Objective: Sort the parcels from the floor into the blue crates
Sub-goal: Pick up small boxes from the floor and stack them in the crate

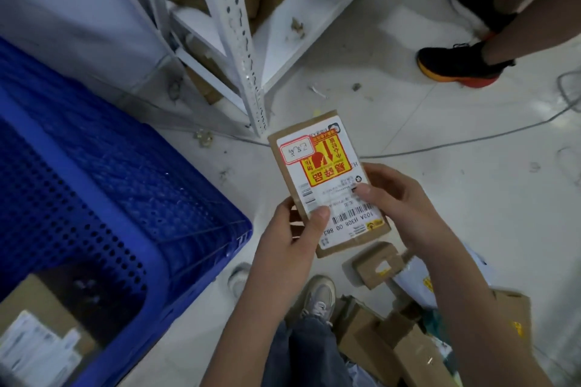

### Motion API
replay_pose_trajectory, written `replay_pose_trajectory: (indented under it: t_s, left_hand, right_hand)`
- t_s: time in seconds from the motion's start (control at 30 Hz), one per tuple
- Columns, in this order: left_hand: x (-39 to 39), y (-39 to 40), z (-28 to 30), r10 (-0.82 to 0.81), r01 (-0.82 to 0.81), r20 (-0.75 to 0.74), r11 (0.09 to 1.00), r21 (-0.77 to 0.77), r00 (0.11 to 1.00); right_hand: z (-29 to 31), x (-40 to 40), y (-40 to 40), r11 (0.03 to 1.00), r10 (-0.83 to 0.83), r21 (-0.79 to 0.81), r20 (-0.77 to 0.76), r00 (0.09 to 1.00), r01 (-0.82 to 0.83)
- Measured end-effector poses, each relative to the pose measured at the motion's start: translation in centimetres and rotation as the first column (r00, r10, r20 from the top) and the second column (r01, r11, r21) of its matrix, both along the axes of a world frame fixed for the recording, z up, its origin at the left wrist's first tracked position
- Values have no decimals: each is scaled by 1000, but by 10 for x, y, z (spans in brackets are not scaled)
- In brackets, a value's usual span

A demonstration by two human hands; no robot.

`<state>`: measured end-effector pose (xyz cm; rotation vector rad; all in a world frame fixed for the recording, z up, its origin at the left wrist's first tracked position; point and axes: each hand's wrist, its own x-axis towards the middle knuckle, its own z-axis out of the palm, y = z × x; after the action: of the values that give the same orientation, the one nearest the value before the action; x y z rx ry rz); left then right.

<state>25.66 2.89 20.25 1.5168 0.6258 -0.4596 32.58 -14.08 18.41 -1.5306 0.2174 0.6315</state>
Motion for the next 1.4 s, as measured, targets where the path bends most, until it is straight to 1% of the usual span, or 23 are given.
replay_pose_trajectory:
  t_s: [0.1,0.23,0.27,0.33,0.37,0.4,0.43,0.47,0.5,0.53,0.6,0.63,0.7,0.8,0.9,0.97,1.0,1.07,1.13,1.2,1.27,1.33,1.4]
  left_hand:
    - [-7,-7,58,51,-59,82,993,104,995]
    - [-23,-7,136,29,-79,188,962,261,982]
    - [-24,1,153,47,-97,204,966,238,978]
    - [-27,30,174,154,-206,272,963,174,950]
    - [-26,49,181,179,-217,276,969,116,944]
    - [-23,70,195,235,-267,274,960,84,932]
    - [-24,91,196,301,-331,292,942,58,908]
    - [-24,112,203,340,-367,272,929,52,900]
    - [-26,133,198,432,-448,275,894,-5,859]
    - [-24,153,198,499,-514,265,858,-15,825]
    - [-28,188,185,535,-542,220,840,-29,816]
    - [-31,207,175,566,-576,187,818,-1,803]
    - [-36,237,158,589,-594,149,804,-10,794]
    - [-48,271,122,655,-655,49,755,-17,754]
    - [-58,287,79,674,-684,-144,729,-30,725]
    - [-57,292,49,673,-699,-251,715,-19,696]
    - [-56,293,33,676,-706,-276,708,-14,683]
    - [-53,295,2,671,-698,-298,716,19,679]
    - [-54,294,-28,630,-646,-319,760,70,708]
    - [-57,288,-58,560,-583,-344,812,43,754]
    - [-58,279,-83,519,-559,-385,829,9,763]
    - [-61,269,-101,489,-532,-430,846,24,759]
    - [-64,258,-114,416,-475,-453,879,-21,788]
  right_hand:
    - [47,4,13,999,40,-1,68,997,-40]
    - [117,5,32,988,95,101,224,970,-120]
    - [135,6,40,981,113,124,261,959,-149]
    - [163,10,64,962,172,151,312,934,-227]
    - [174,12,78,951,216,146,326,920,-274]
    - [182,16,94,937,263,135,329,907,-321]
    - [187,20,111,921,313,128,317,895,-368]
    - [191,23,127,902,367,124,289,884,-414]
    - [192,27,144,879,426,113,254,868,-464]
    - [192,29,162,855,484,88,218,848,-510]
    - [188,32,201,810,579,-2,164,799,-587]
    - [183,33,220,788,614,-60,152,774,-613]
    - [171,31,260,718,696,-176,149,703,-673]
    - [145,24,312,553,829,-301,107,548,-777]
    - [108,11,354,337,920,-396,-55,389,-854]
    - [75,-1,384,251,926,-401,-165,339,-881]
    - [59,-7,396,244,914,-385,-216,344,-890]
    - [26,-14,407,276,882,-363,-273,385,-890]
    - [-4,-17,403,329,841,-372,-302,448,-868]
    - [-35,-21,389,382,782,-399,-341,522,-834]
    - [-61,-31,376,376,740,-450,-381,555,-810]
    - [-81,-42,363,351,690,-479,-450,568,-805]
    - [-94,-51,349,338,613,-506,-521,594,-794]
